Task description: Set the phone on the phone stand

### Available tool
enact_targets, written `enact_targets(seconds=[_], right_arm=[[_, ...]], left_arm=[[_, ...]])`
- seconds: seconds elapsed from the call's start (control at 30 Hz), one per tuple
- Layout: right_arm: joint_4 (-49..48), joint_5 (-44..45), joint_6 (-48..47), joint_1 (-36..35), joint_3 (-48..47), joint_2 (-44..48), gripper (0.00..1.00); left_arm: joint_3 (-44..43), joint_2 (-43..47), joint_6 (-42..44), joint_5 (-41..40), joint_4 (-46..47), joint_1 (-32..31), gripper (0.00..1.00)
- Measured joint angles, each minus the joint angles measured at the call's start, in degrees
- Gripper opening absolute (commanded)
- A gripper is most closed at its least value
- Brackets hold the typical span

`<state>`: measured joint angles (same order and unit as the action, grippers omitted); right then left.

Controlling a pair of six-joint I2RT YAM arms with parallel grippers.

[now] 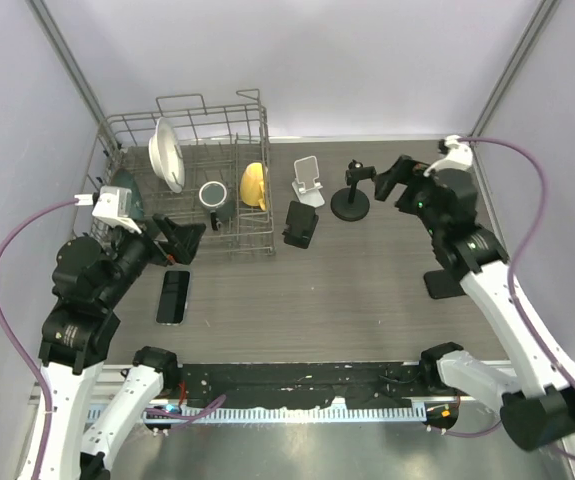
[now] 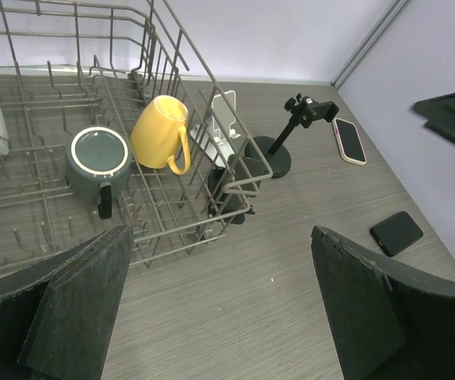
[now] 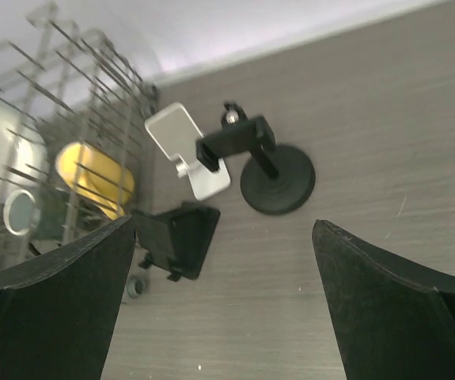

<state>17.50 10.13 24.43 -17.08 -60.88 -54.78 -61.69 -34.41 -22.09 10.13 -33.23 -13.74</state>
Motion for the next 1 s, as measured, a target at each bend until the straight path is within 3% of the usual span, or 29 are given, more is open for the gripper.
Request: enact_targets(seconds=[0.5,0.73,1.0], right_arm=[[-8.7,-10.1,4.0,1.1,0.1,-26.1,0.99],[-23.2,-24.0,13.2,8.4,1.4,-33.1,0.99],[-28.0,-27.6,18.1,10.8,0.9,-36.3,0.98]], left_arm=[[2.1,0.2,-1.5,3.3,0.9,0.0,1.0],[6.3,1.5,-3.6,5.6,1.7,0.0,1.0],[7.3,2.2,-4.5,7.0,3.4,0.0,1.0]])
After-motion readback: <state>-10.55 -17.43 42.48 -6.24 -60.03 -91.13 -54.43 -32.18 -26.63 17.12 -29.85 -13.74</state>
